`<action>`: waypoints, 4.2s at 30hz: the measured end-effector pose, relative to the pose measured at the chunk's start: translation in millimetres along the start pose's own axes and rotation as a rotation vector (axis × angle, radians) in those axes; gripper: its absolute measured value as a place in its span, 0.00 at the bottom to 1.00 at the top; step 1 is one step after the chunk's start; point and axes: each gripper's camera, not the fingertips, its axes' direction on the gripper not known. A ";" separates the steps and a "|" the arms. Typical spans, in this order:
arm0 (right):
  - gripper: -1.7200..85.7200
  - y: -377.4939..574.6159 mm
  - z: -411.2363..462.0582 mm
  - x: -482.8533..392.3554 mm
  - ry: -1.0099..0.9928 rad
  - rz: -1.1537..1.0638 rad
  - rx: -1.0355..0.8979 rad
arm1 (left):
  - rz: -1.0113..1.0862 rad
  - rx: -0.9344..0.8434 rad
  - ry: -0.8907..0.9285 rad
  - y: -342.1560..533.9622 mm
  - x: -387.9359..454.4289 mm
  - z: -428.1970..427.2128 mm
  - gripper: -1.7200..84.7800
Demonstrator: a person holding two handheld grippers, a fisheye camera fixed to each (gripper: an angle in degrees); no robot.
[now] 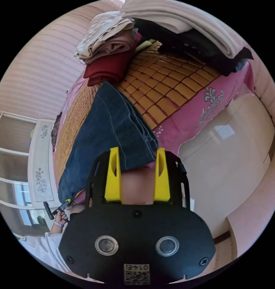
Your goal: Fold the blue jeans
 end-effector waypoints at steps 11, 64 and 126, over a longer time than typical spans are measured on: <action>0.05 15.7 -78.0 25.5 -0.373 -0.107 0.126 | 0.051 -0.027 -0.061 1.7 -12.9 -1.5 0.01; 0.10 225.1 192.1 -290.5 -0.241 -0.882 -0.550 | -0.214 0.196 0.198 109.4 -281.5 -63.0 0.10; 0.02 219.2 327.9 -512.0 0.161 -1.410 -0.496 | 0.195 0.178 0.180 76.7 -20.3 -0.6 0.01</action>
